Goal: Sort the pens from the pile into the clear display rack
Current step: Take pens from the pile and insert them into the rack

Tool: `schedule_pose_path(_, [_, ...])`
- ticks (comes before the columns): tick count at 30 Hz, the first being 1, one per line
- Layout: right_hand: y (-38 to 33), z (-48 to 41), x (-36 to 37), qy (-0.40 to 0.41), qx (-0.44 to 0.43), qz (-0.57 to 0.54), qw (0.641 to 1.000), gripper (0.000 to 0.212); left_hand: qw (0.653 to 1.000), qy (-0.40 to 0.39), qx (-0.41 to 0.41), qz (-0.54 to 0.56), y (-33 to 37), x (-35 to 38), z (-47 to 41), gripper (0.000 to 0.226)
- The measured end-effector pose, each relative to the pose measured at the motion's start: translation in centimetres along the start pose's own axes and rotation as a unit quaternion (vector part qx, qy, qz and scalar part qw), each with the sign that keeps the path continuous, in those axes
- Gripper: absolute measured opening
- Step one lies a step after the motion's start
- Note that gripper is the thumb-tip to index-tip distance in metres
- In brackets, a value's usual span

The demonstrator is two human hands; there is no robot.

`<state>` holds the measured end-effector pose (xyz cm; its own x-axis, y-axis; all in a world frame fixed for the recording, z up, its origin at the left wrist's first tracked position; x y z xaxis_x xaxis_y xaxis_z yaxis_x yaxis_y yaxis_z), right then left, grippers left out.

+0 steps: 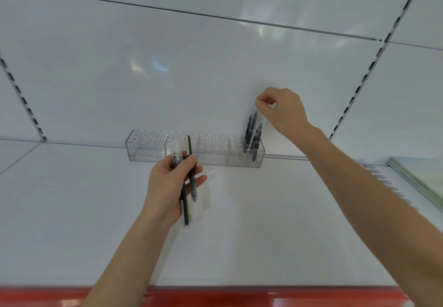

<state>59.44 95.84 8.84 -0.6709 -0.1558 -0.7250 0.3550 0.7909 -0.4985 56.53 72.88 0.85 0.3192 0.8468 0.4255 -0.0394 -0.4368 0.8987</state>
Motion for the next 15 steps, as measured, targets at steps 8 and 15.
schedule_pose_path(8, [-0.11,-0.31,0.71,-0.032,-0.042,0.050,0.997,0.017,1.000,-0.017,-0.006,0.005,0.20,0.21,0.38,0.003])
schedule_pose_path(15, [-0.44,0.02,0.14,-0.038,-0.022,0.121,0.992,0.021,0.999,-0.027,-0.013,0.020,0.38,0.22,0.51,0.004])
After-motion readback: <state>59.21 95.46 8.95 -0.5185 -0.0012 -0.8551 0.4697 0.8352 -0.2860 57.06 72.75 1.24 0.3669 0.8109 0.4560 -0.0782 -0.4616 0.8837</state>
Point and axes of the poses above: each hand's wrist, its own z-axis away from the middle knuckle, its own x-axis out of the palm, y = z × x, the point moved 1 cm from there along -z, towards the middle knuckle, and after that the axes turned 15 degrees about x, right-handed, at the moved point
